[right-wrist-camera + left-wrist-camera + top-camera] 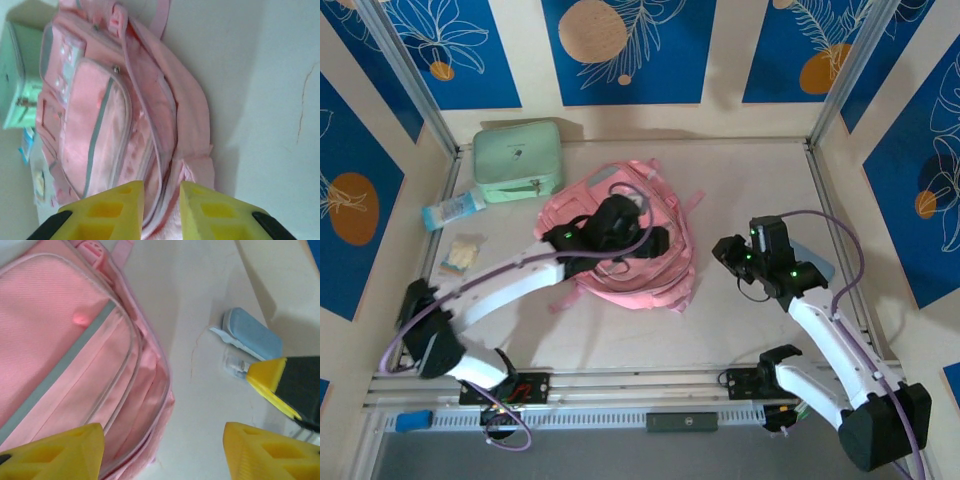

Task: Pack the student bag
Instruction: Close the student bag at the center of the table, then rotate the student bag at the center of the table.

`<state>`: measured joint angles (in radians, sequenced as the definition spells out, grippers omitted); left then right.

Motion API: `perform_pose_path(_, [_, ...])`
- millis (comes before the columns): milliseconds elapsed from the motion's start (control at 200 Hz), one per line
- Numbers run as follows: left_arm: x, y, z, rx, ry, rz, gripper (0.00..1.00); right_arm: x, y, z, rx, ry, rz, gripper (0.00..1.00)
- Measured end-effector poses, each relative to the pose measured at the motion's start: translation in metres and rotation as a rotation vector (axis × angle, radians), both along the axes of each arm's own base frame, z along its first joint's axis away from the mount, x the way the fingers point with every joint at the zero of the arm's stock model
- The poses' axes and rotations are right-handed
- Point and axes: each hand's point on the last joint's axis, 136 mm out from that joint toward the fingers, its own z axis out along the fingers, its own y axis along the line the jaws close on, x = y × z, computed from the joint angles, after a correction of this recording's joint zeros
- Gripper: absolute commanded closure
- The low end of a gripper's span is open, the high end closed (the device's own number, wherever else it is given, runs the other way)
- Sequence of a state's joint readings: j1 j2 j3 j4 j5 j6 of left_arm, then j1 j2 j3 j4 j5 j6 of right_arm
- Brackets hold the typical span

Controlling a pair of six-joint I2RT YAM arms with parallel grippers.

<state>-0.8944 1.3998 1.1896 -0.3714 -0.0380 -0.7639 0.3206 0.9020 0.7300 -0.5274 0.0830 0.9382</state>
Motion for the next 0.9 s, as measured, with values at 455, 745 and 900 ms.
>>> perform_pose_path(455, [0.023,0.202,-0.141,-0.057,0.318,0.615,0.44,-0.069,0.140,-0.042,-0.196,0.209,0.558,0.70])
perform_pose_path(745, [0.047,0.207,-0.178,-0.125,0.400,0.693,0.62,-0.060,0.149,-0.058,-0.208,0.237,0.552,0.69])
perform_pose_path(900, [0.054,0.205,-0.188,-0.160,0.422,0.721,0.83,-0.055,0.142,-0.068,-0.201,0.248,0.522,0.68])
